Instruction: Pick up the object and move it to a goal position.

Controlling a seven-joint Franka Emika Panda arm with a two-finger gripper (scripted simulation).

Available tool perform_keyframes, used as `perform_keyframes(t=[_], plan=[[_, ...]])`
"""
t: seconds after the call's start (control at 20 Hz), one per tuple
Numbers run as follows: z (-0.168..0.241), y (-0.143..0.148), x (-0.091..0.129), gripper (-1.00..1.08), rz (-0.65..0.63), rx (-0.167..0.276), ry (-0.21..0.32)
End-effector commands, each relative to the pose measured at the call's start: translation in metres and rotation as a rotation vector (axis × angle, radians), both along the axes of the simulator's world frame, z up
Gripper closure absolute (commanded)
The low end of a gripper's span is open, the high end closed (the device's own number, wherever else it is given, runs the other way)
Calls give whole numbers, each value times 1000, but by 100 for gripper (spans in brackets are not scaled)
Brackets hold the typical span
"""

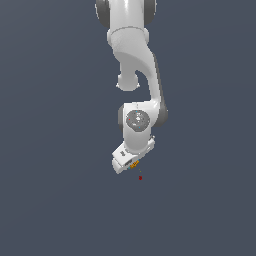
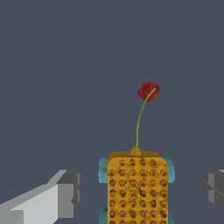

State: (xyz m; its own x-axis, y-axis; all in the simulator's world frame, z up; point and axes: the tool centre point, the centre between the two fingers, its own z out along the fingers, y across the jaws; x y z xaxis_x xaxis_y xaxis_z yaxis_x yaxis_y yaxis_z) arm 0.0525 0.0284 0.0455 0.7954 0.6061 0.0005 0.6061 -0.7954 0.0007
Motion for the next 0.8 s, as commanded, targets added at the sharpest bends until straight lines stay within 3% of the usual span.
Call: perform_keyframes(t=[0.0, 0.4, 0.45, 0.75], plan=[[-14, 0, -1, -92, 2, 0, 1], [-30, 0, 0, -92, 3, 0, 1], [-30, 0, 0, 108, 3, 0, 1], [-30, 0, 0, 108, 3, 0, 1]])
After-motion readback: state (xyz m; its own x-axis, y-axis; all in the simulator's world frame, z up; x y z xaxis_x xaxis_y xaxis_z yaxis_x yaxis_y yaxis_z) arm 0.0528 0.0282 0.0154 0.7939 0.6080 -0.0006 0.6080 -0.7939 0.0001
